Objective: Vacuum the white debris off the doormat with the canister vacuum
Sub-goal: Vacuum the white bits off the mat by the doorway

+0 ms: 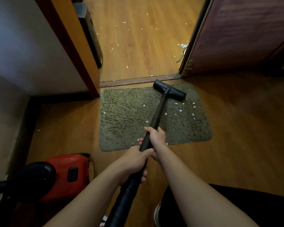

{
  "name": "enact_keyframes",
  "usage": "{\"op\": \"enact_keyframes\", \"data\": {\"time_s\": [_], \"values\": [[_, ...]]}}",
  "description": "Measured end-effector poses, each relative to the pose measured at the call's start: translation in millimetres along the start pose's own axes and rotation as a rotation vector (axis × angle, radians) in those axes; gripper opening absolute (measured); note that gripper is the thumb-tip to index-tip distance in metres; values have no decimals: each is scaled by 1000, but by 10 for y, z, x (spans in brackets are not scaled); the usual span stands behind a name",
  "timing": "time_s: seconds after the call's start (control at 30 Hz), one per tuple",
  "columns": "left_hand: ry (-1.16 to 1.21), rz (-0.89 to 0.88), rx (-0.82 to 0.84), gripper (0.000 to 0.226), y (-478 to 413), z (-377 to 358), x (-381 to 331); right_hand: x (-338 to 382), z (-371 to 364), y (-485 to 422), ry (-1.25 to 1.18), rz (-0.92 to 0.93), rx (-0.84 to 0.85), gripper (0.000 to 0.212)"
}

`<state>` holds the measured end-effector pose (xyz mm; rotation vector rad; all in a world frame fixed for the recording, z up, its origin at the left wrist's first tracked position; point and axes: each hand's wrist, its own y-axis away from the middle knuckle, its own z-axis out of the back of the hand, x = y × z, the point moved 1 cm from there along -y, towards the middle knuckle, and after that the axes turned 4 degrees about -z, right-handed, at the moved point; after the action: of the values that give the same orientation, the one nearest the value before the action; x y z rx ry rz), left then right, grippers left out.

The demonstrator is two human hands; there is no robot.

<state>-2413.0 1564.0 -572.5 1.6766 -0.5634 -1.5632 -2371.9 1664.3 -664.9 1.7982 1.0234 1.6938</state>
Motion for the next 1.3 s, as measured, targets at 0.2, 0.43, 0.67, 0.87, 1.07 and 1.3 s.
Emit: {"op": "enact_keyframes", "data": {"time_s": [0.2,0.43,0.67,0.87,1.07,1.3], "values": [[-25,-2,19,24,-73,-80,-86,90,110,-68,-25,-5,-43,13],[-76,5,56,21,203,-108,68,-131,216,164,-29,-17,-74,15],[-79,30,73,18,577,-161,318,-382,327,589,-49,-38,-84,18],[-139,61,88,22,921,-163,568,-679,384,961,-66,-72,-85,20],[-167,85,87,17,1180,-184,700,-882,417,1223,-93,-74,-77,29],[-151,77,96,16,1124,-303,695,-806,548,1216,-86,-64,-83,22]]}}
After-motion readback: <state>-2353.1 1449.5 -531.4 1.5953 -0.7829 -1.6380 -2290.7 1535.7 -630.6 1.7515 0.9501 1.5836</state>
